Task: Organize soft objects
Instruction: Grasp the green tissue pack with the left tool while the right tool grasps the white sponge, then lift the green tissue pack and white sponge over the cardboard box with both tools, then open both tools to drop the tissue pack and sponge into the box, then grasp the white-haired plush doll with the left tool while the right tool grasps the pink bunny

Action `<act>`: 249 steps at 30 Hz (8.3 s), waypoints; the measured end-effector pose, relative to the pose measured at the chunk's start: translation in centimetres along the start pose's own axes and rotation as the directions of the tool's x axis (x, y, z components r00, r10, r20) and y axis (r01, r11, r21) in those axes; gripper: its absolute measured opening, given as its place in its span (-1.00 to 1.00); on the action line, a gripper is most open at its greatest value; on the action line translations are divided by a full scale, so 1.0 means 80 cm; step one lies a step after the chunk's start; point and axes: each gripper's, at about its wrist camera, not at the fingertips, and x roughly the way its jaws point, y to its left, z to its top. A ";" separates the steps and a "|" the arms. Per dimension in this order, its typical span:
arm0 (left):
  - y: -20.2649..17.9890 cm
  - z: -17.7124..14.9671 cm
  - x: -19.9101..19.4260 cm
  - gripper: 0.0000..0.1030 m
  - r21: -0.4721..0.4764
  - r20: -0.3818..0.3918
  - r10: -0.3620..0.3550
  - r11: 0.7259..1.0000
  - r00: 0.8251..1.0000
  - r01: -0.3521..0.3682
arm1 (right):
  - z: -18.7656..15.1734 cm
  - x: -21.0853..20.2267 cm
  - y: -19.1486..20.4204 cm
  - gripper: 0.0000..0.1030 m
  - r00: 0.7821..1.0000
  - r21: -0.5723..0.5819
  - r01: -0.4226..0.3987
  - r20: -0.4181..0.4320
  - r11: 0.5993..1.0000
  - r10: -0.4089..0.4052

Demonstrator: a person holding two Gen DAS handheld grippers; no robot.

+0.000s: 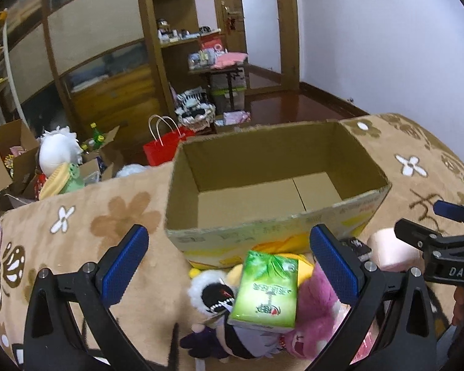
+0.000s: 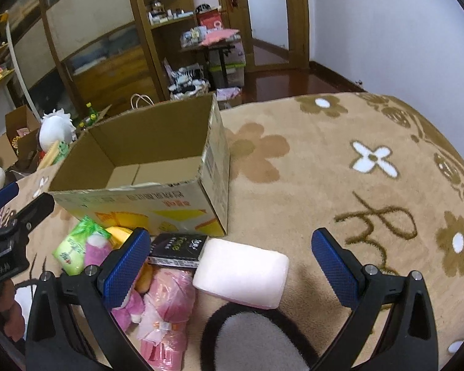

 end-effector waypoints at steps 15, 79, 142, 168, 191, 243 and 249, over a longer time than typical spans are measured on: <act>0.001 -0.031 0.033 1.00 0.023 -0.132 -0.018 1.000 0.991 0.021 | -0.029 0.051 -0.003 1.00 0.991 0.001 0.011 -0.135 1.000 -0.011; -0.006 -0.053 0.040 0.02 0.097 -0.210 -0.141 0.982 0.967 0.164 | -0.029 0.065 0.005 0.24 0.986 -0.065 -0.005 -0.166 0.998 -0.006; 0.038 0.053 0.037 0.03 0.039 0.101 -0.007 0.999 0.995 0.003 | 0.082 0.014 0.095 0.31 0.971 -0.260 -0.133 0.160 0.956 0.179; 0.060 0.049 0.032 0.73 -0.015 0.098 0.006 1.000 0.995 -0.004 | 0.074 0.029 0.088 0.93 0.973 -0.215 -0.175 0.110 0.961 0.202; 0.064 -0.010 -0.028 0.94 -0.047 -0.042 -0.017 0.999 0.999 0.015 | 0.046 -0.041 0.075 1.00 0.973 -0.084 -0.180 0.134 0.980 0.190; 0.018 -0.087 0.072 0.94 -0.053 -0.364 -0.149 0.989 0.919 0.139 | -0.029 0.086 0.096 0.62 0.940 0.031 -0.193 -0.282 0.981 0.194; 0.026 -0.094 0.084 0.91 -0.102 -0.385 -0.158 0.986 0.909 0.128 | -0.030 0.087 0.092 0.47 0.933 0.048 -0.214 -0.285 0.976 0.219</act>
